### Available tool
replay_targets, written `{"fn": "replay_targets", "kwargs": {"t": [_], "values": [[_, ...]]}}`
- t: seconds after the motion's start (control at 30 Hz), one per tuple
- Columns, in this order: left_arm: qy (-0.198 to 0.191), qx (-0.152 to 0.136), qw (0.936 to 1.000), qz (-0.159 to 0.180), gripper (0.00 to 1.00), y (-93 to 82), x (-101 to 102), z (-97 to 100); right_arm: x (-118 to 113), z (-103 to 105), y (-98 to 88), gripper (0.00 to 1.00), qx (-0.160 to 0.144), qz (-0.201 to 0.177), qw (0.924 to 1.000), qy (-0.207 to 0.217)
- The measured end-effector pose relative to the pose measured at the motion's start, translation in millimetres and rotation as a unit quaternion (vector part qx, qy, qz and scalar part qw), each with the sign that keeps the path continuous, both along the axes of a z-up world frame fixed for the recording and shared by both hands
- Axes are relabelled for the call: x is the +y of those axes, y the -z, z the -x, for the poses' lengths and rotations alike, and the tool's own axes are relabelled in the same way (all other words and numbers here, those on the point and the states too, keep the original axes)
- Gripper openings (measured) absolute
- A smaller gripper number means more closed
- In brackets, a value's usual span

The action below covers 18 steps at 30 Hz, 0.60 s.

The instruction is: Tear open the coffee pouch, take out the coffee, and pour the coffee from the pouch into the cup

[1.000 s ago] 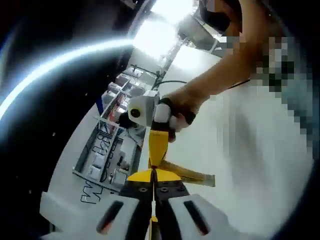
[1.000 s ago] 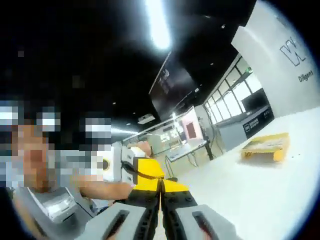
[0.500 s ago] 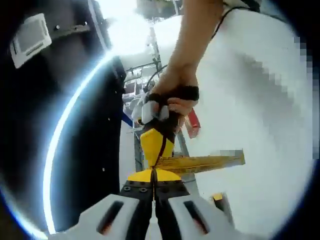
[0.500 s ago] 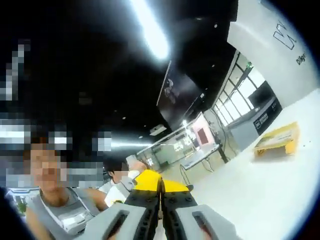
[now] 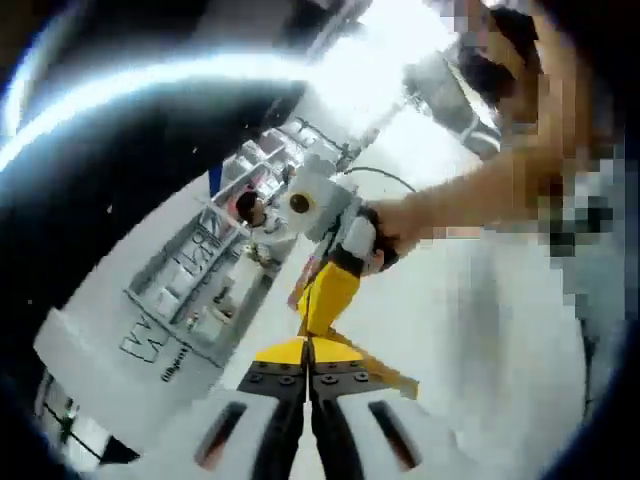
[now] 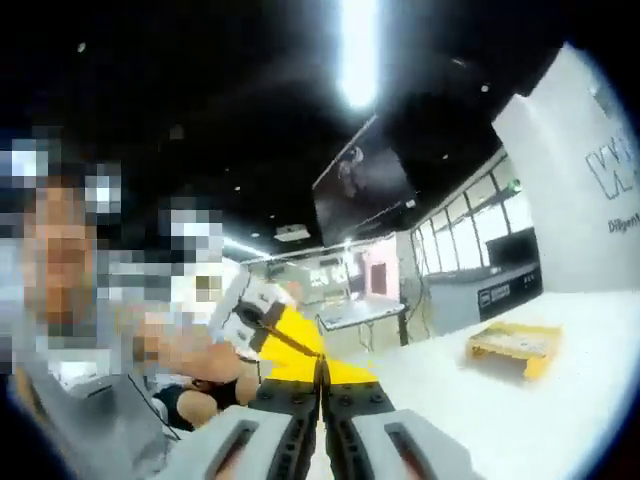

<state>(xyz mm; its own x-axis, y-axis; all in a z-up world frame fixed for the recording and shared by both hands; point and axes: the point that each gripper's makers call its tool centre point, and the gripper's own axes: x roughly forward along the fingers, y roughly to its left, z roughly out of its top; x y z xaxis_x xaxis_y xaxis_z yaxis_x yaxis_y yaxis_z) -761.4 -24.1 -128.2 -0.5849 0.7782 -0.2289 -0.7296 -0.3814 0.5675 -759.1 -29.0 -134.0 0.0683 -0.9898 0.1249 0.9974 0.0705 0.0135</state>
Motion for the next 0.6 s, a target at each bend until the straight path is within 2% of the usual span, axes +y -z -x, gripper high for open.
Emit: {"fn": "replay_targets", "kwargs": {"t": [0.03,0.07,0.1,0.17,0.23,0.3,0.37,0.4,0.43,0.47,0.53,0.57,0.6], "values": [[0.008,-0.042,0.9987,-0.027,0.01,-2.6,-1.0,-1.0,0.3,-2.4,-1.6,0.01,0.018,-0.001,0.9998,0.002],[0.015,-0.06,0.9971,-0.045,0.01,-5.2,-1.6,-0.9,1.7,-0.8,-6.4,0.01,0.039,0.007,0.9992,0.008],[0.021,-0.092,0.9936,-0.063,0.01,-6.5,-3.2,0.4,2.1,-0.1,-7.7,0.01,0.052,0.008,0.9985,0.015],[0.026,-0.129,0.9864,-0.098,0.01,-9.7,-5.0,3.5,2.5,4.0,-11.0,0.01,0.072,0.014,0.9969,0.03],[0.025,-0.166,0.9765,-0.135,0.01,-10.5,-6.8,8.6,2.7,10.6,-12.9,0.01,0.09,0.018,0.9945,0.051],[0.011,-0.184,0.969,-0.164,0.01,-10.0,-9.4,14.9,1.4,20.6,-13.7,0.01,0.11,0.02,0.99,0.086],[-0.002,-0.193,0.957,-0.216,0.01,-15.4,-11.6,26.5,1.5,30.1,-19.1,0.01,0.116,0.038,0.9852,0.12],[-0.009,-0.195,0.954,-0.227,0.01,-15.9,-12.7,30.7,0.9,35.7,-19.7,0.01,0.119,0.042,0.9821,0.14],[-0.017,-0.2,0.9483,-0.246,0.01,-15.8,-13.5,34.5,0.8,39.4,-20.3,0.01,0.123,0.046,0.9797,0.152],[-0.023,-0.207,0.9396,-0.272,0.01,-17.7,-14.2,39.1,1.1,46.6,-22.9,0.01,0.126,0.058,0.9744,0.178],[-0.046,-0.197,0.9345,-0.293,0.01,-16.2,-16.0,50.8,0.9,56.3,-21.1,0.01,0.118,0.058,0.9694,0.207],[-0.053,-0.199,0.925,-0.319,0.01,-14.9,-14.1,51.5,1.9,61.3,-21.8,0.01,0.119,0.066,0.965,0.224],[-0.058,-0.2,0.9199,-0.332,0.01,-13.4,-13.8,53.6,1.5,63.5,-21.2,0.01,0.109,0.072,0.9632,0.235]]}}
